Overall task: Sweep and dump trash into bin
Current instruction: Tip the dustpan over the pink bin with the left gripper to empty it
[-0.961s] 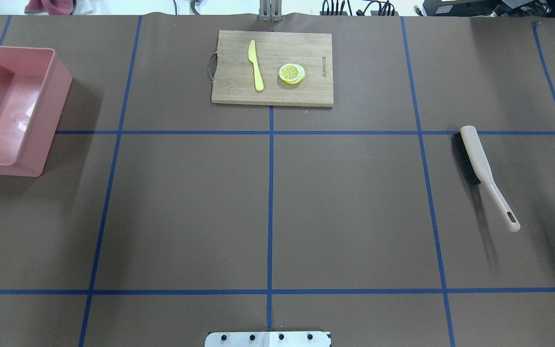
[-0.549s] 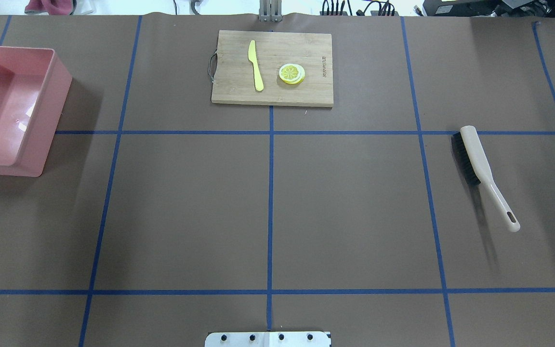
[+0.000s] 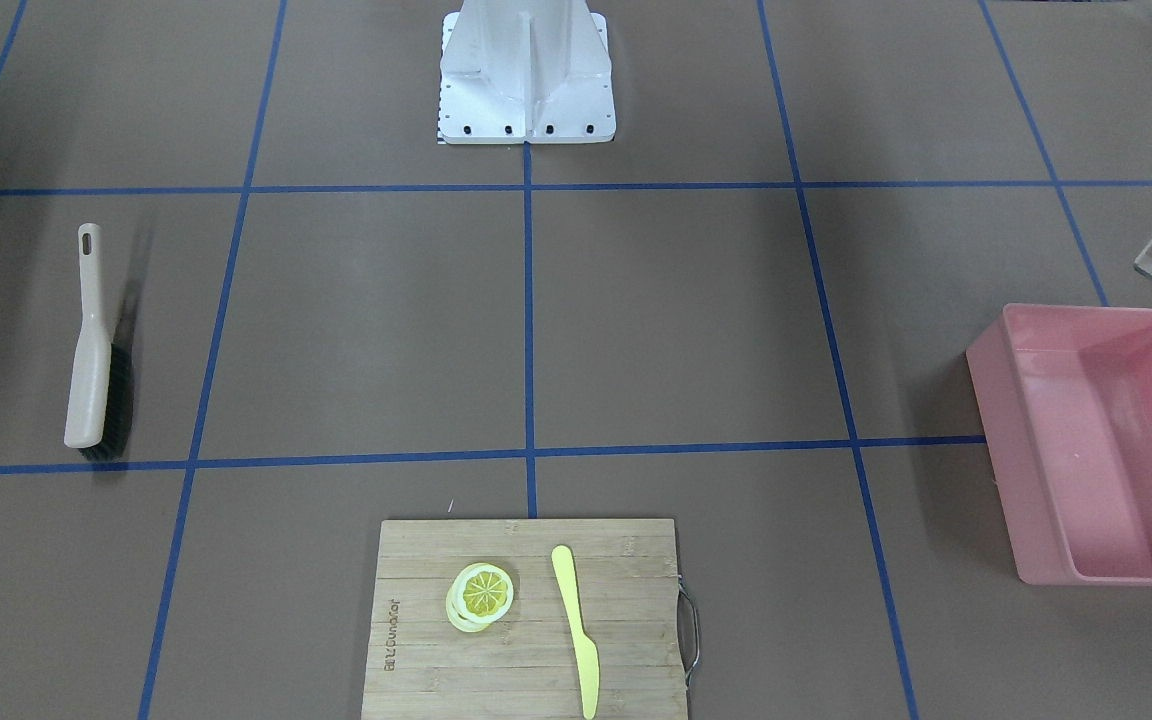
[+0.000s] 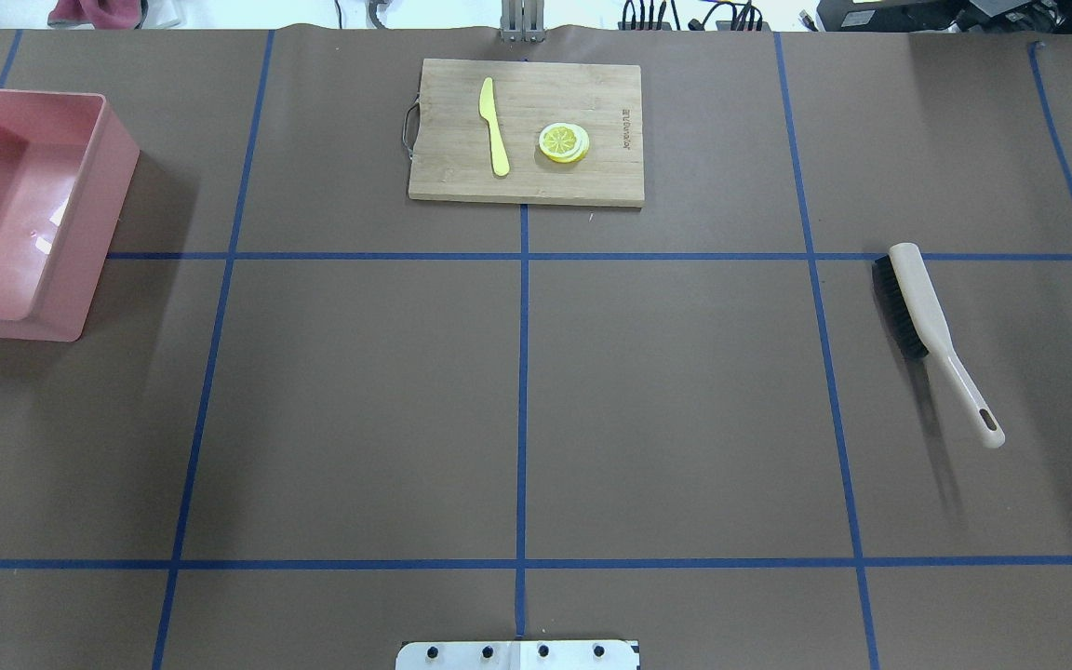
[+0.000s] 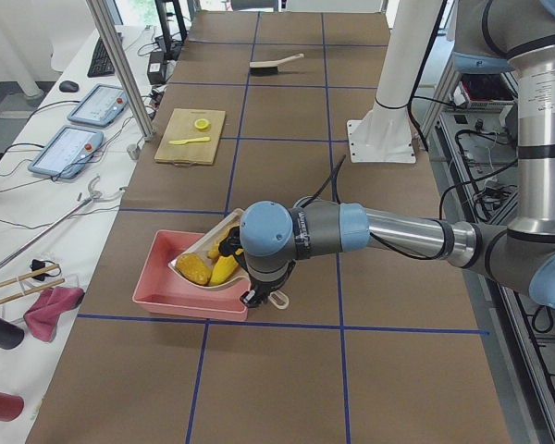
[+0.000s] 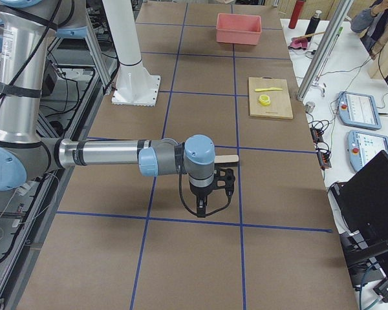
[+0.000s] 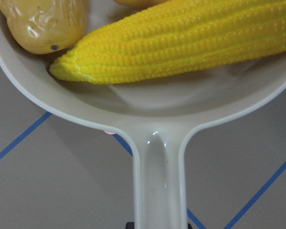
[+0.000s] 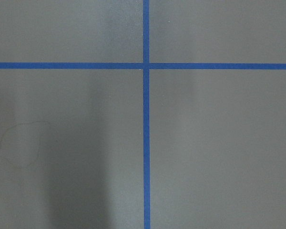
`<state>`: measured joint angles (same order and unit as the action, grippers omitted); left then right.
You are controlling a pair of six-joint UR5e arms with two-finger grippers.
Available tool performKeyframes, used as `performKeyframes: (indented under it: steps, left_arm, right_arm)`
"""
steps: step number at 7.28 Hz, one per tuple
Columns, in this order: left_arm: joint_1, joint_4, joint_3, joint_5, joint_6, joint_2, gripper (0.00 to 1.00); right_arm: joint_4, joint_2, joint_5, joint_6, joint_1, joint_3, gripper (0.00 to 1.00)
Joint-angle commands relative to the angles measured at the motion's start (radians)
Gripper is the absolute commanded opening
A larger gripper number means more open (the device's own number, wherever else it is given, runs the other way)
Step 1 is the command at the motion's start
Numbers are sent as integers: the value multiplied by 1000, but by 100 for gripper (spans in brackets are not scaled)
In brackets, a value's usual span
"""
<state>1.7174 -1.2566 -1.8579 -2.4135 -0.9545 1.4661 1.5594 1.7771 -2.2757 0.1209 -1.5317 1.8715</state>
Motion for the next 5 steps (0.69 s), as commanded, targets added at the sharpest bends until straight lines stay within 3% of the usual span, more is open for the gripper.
performKeyframes:
  steps: [1,5]
  left_arm:
    - [-42,9,31,129,3,59,0]
    - [-104,29,157,221,-1,148,0]
  right_arm:
    - [44,8,18,8,-2,14,100]
    - [44,-1,10,8,-2,-26,100]
